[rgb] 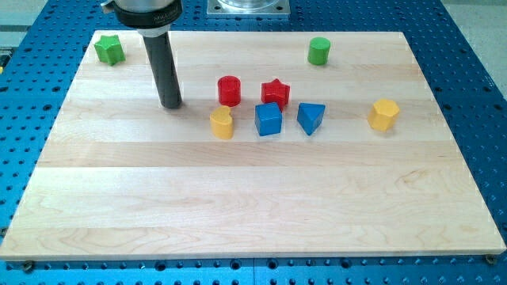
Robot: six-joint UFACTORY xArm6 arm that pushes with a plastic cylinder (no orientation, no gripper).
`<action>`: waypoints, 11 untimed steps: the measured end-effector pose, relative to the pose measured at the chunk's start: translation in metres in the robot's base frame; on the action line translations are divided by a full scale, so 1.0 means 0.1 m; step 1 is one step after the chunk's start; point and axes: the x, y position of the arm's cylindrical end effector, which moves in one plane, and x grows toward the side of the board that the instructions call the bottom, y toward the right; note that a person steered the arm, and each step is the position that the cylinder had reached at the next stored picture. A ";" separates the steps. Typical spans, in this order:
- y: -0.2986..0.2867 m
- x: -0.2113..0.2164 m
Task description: Move the green star slightly to the right side
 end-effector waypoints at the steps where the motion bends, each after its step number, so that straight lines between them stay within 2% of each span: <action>1: 0.00 0.00; 3: 0.05 -0.30; 5: 0.01 -0.23; 6: -0.37 -0.11; 8: -1.56 -0.27; 9: -1.77 -0.47; 11: -1.74 -0.78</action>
